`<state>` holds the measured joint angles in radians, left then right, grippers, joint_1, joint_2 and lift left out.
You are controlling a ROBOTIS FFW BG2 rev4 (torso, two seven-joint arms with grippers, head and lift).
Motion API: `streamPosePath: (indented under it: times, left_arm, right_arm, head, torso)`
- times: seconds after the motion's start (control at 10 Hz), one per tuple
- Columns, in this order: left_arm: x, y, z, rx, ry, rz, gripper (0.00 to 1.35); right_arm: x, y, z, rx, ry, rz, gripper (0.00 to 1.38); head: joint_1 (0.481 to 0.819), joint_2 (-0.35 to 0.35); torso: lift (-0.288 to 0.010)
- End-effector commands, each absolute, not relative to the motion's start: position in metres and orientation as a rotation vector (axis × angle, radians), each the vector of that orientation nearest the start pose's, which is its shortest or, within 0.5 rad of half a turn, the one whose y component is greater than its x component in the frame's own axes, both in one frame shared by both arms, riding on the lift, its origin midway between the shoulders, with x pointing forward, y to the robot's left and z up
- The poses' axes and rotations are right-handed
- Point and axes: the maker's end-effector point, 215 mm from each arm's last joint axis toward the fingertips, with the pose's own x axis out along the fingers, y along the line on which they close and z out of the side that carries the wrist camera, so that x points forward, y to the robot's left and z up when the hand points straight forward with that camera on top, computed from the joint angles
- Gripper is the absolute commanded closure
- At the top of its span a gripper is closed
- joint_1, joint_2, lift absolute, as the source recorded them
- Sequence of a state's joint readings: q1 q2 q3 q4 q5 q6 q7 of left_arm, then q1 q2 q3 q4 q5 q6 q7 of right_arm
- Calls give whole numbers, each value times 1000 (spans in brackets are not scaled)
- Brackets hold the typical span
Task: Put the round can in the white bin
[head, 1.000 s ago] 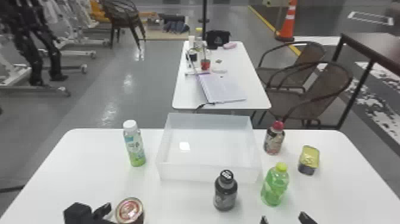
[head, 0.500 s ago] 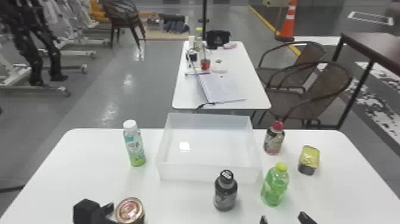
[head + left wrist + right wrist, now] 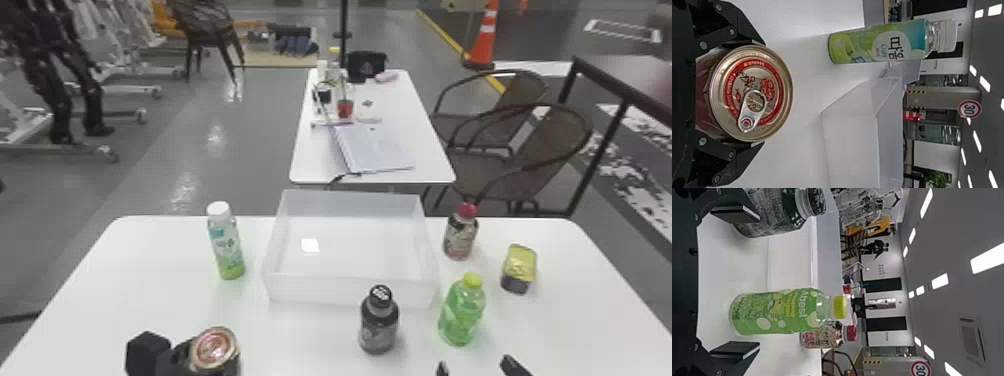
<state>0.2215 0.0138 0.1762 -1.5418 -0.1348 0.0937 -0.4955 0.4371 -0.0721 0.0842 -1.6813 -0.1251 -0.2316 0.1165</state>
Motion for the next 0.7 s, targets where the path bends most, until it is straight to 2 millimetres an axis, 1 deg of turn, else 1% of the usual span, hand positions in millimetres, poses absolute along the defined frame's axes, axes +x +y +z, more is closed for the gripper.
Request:
streamPosePath:
  times: [0.0, 0.1, 0.2, 0.3, 0.4, 0.6]
  left_arm:
    - [480, 235, -498, 100, 358, -327, 794]
    - [488, 231, -474, 142, 322, -332, 794]
    - [498, 224, -445, 183, 278, -344, 794]
    - [509, 215, -419, 193, 237, -360, 794]
    - [518, 208, -401, 190, 209, -379, 794]
    - [534, 196, -373, 205, 160, -442, 794]
  right_arm:
    - [433, -178, -438, 91, 99, 187, 154]
    - [433, -178, -438, 91, 99, 187, 154]
    - [433, -178, -438, 92, 99, 187, 154]
    - [434, -178, -437, 91, 97, 187, 154]
    - [434, -179, -438, 91, 99, 185, 154]
    - [434, -178, -438, 93, 99, 186, 154]
  head:
    - [549, 0]
    - [549, 0]
    - [549, 0]
    - [549, 0]
    - [549, 0]
    - [549, 0]
  torso:
    - [-100]
    - [-100]
    - [-100]
    - [-100]
    - [-100]
    - [-100]
